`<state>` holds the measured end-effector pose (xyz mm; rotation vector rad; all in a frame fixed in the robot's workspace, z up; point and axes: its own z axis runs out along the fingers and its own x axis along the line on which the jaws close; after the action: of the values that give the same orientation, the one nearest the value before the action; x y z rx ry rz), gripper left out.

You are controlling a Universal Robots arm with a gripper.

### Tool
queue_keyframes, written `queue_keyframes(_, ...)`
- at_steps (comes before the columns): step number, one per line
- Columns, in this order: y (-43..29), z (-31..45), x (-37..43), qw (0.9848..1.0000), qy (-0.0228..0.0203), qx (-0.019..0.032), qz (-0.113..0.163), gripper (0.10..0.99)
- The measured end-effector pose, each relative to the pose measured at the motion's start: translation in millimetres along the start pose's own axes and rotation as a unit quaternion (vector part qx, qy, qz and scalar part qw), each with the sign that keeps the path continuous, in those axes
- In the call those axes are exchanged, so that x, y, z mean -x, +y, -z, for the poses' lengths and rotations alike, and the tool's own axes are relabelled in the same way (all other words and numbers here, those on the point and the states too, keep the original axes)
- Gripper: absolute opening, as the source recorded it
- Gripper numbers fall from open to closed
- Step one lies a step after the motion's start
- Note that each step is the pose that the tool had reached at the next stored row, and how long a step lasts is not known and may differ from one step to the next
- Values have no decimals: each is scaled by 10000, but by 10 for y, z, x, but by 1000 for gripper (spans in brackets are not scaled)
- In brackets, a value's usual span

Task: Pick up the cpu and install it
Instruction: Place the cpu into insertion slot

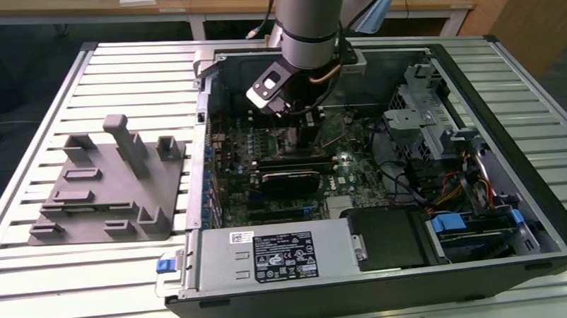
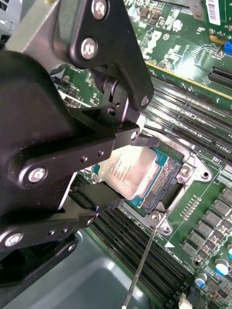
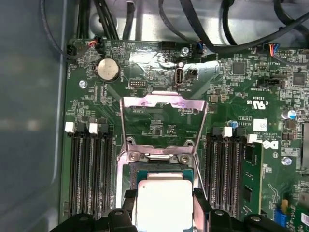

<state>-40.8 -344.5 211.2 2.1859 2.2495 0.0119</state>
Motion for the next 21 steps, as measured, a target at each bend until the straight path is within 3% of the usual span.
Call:
queue_keyframes(7, -2, -73, 0, 9998, -3, 1, -205, 541)
queue_keyframes(21, -19, -156, -22, 9997, -4, -1, -226, 541)
